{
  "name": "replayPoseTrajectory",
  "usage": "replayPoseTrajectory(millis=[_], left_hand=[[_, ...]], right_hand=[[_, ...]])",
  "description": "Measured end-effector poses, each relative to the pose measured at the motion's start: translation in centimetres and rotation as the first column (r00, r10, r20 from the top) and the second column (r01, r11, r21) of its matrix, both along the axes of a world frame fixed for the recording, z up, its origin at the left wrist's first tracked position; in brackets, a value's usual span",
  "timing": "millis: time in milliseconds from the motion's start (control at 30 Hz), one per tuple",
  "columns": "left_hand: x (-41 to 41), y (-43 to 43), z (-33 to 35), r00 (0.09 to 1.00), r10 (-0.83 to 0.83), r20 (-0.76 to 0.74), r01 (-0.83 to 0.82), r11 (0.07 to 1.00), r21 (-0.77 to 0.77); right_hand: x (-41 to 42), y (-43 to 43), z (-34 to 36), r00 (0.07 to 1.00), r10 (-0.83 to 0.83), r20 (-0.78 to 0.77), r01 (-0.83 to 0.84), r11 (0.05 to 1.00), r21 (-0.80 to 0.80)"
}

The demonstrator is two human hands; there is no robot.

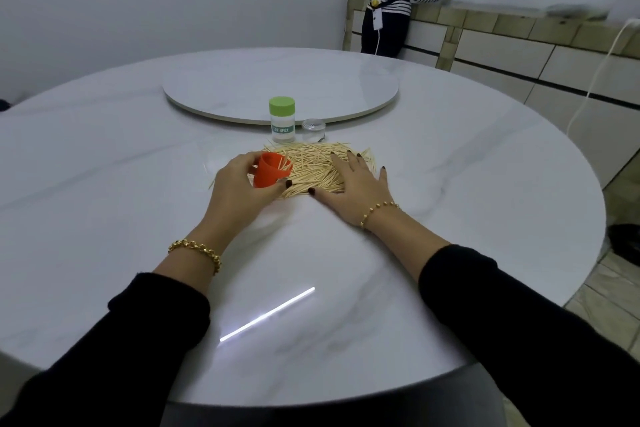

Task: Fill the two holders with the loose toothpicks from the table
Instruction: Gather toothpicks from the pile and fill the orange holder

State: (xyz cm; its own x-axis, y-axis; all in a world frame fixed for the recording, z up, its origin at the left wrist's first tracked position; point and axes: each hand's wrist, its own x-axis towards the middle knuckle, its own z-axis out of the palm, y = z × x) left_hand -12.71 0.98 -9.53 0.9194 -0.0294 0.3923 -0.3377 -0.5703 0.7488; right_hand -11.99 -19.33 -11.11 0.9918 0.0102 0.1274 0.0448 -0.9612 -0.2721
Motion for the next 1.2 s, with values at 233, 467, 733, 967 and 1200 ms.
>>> replayPoseTrajectory(millis=[233,467,733,967,1200], left_hand=[[0.3,-0.7,0.1,1.000,0.008,0.007,-0.008,1.000,-0.028],[1.0,-2.8,0.2,0.999,0.023,0.030,-0.021,0.998,-0.051],[1.9,-1.8,0.1,0.997,0.022,0.073,-0.022,1.000,-0.002],[2.3,-1.0,0.2,0.997,0.015,0.072,-0.016,1.000,0.008],[2.2,-0.7,0.4,0.996,0.017,0.089,-0.014,0.999,-0.032]], right_hand=[[0.1,-0.1,-0.1,0.964,0.164,0.209,-0.173,0.985,0.023],[1.4,0.2,0.1,0.918,0.226,0.327,-0.248,0.969,0.025],[2.2,0.2,-0.1,0.894,0.249,0.372,-0.297,0.952,0.077],[2.6,0.3,0.1,0.861,0.219,0.459,-0.335,0.923,0.187],[2.7,0.1,0.2,0.867,0.110,0.486,-0.298,0.897,0.327]])
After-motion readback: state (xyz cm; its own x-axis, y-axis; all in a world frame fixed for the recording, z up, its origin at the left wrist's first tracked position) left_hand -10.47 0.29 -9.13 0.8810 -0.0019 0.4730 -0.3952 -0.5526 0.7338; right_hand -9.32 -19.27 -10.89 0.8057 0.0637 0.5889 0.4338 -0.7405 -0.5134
